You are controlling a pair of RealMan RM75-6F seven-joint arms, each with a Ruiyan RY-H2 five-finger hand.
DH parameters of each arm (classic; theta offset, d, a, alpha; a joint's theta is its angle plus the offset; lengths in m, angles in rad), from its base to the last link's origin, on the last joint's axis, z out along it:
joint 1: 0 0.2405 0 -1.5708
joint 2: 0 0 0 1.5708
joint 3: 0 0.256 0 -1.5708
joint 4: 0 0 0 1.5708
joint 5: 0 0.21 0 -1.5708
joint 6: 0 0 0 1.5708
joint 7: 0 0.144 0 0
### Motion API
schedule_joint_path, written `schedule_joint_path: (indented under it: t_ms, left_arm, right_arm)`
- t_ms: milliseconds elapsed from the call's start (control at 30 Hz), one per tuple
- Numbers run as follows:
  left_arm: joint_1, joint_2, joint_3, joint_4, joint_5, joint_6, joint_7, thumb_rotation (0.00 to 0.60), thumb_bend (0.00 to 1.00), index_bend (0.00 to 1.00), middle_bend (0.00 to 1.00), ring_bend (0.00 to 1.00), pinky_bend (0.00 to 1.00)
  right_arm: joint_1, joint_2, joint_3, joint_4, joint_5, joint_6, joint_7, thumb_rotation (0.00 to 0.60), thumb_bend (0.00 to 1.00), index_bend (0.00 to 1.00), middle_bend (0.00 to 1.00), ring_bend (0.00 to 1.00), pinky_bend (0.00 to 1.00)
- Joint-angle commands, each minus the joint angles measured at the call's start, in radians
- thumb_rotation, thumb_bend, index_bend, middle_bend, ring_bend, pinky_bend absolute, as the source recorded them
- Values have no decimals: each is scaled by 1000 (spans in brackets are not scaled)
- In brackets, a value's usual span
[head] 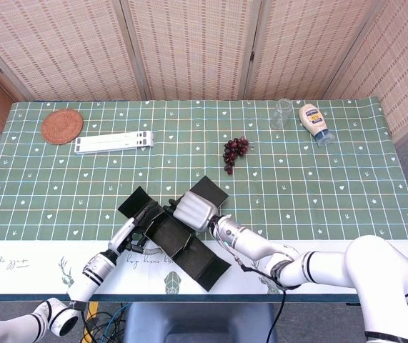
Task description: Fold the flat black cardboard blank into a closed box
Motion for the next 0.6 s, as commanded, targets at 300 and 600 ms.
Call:
schedule_joint_path:
  t_ms: [300, 600]
  left_arm:
    - [-15, -12, 10, 7, 7, -4, -49, 600, 113, 0, 0, 604, 727]
    - [-23, -15, 16, 13, 2, -16, -82, 600, 113, 0, 0, 606, 727]
  right_arm:
    - [-5, -3, -2, 28, -82, 4, 28, 600, 228, 384, 394, 762, 992]
    - [-12, 0, -4, 44, -114, 8, 14, 600, 228, 386, 395, 762, 992]
